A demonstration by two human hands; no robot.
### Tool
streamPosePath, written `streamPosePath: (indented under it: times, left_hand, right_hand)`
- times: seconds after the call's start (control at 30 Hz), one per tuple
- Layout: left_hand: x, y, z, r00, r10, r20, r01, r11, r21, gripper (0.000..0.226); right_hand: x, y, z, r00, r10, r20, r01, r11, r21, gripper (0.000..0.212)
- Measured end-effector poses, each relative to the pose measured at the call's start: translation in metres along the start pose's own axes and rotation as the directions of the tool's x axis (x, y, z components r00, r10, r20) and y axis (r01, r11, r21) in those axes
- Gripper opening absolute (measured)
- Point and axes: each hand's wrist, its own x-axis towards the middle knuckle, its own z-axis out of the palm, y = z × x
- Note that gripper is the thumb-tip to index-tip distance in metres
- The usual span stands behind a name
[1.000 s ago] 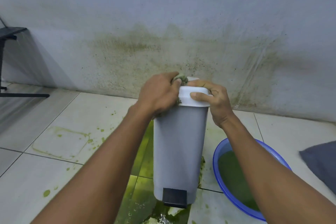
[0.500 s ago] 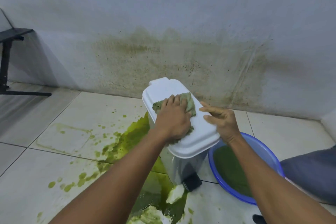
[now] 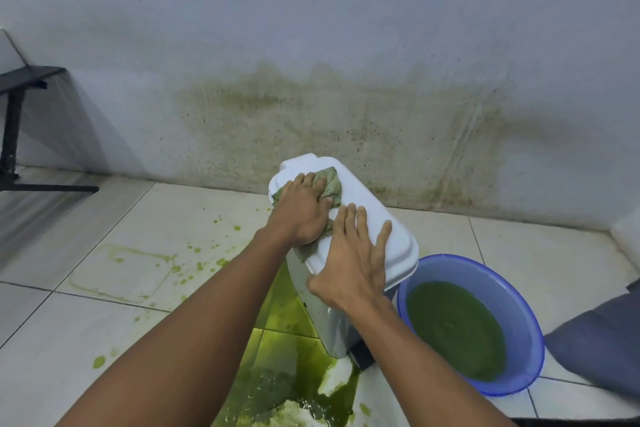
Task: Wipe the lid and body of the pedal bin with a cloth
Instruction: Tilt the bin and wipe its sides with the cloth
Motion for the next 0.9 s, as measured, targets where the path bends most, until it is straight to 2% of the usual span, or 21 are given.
streamPosePath:
  times: [0.13,0.27,0.37,0.43,0.5,0.57,0.63,0.73,0.83,0.9]
  left_hand:
    - [-0.010,-0.003,0.000,1.000,0.017,-0.013,-0.017,1.000,0.014,0.058]
    - [-0.029,-0.008,-0.003,0.988,0.154,-0.020,-0.152,0.985,0.086,0.058]
    - [-0.041,-0.018,-0.010,0.980,0.195,0.050,-0.198,0.976,0.087,0.067]
    - [-0.039,-0.018,-0.015,0.982,0.186,0.029,-0.188,0.978,0.095,0.065]
    - [-0.033,-0.014,-0.015,0.988,0.153,-0.023,-0.150,0.984,0.093,0.056]
    - [-0.031,-0.010,-0.011,0.991,0.125,-0.053,-0.120,0.988,0.092,0.056]
    - [-0.036,-0.011,-0.004,0.992,0.109,-0.065,-0.103,0.991,0.083,0.057]
    - [-0.047,-0.012,0.000,0.992,0.091,-0.085,-0.085,0.994,0.073,0.060]
    - [-0.054,-0.008,0.001,0.986,0.119,-0.117,-0.109,0.990,0.093,0.060]
    - [-0.055,-0.010,-0.001,0.972,0.158,-0.173,-0.137,0.982,0.127,0.059]
  right_hand:
    - [0.003,0.030,-0.006,0.968,-0.250,0.015,0.250,0.968,-0.001,0.123]
    - [0.014,0.078,-0.026,0.856,-0.509,0.092,0.496,0.858,0.133,0.124]
    - [0.027,0.095,-0.029,0.759,-0.634,0.151,0.625,0.773,0.107,0.129]
    - [0.023,0.087,-0.025,0.801,-0.577,0.161,0.578,0.815,0.045,0.127]
    - [0.012,0.067,-0.015,0.888,-0.438,0.139,0.447,0.893,-0.041,0.121]
    - [0.000,0.049,-0.003,0.932,-0.348,0.101,0.357,0.929,-0.100,0.115]
    - [0.001,0.047,0.002,0.934,-0.350,0.078,0.356,0.929,-0.100,0.111]
    - [0.018,0.064,-0.015,0.898,-0.419,0.136,0.429,0.902,-0.052,0.111]
    - [0.032,0.070,-0.030,0.869,-0.450,0.205,0.466,0.884,-0.032,0.111]
    - [0.041,0.069,-0.030,0.873,-0.447,0.194,0.456,0.890,0.002,0.111]
